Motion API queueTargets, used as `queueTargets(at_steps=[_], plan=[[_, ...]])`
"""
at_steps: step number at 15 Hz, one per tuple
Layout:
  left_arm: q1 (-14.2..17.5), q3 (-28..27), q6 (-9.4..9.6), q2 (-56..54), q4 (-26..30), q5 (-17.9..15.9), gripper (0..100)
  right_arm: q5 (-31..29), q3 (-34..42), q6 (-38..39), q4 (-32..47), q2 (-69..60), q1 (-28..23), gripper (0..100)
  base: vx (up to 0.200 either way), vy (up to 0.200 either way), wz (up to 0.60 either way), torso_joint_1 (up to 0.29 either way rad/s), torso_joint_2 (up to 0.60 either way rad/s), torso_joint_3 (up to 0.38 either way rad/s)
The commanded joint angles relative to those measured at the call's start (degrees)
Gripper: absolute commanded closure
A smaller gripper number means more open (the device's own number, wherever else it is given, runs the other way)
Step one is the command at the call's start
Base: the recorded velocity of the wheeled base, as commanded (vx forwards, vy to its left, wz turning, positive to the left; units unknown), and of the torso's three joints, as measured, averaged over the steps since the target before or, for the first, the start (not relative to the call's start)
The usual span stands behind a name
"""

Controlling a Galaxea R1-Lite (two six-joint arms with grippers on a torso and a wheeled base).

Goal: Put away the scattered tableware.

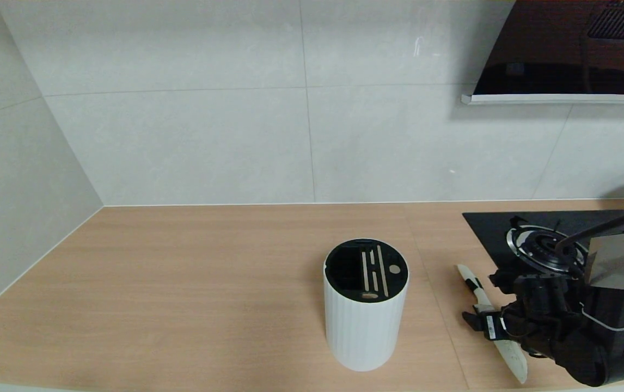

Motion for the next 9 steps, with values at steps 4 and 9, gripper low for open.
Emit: queueTargets(at_steps=[4,9], plan=[[0.02,0.0,-0.09,0.0,-0.02,0.01,0,-0.03,0.08,-0.11,-0.35,0.86,0.08,100,0.0,0.0,0.0,0.0,0.0,0.0],[0.02,0.0,0.0,0.0,-0.02,0.01,0,-0.03,0.17,-0.11,-0.35,0.86,0.08,100,0.0,0.0,0.0,0.0,0.0,0.0]])
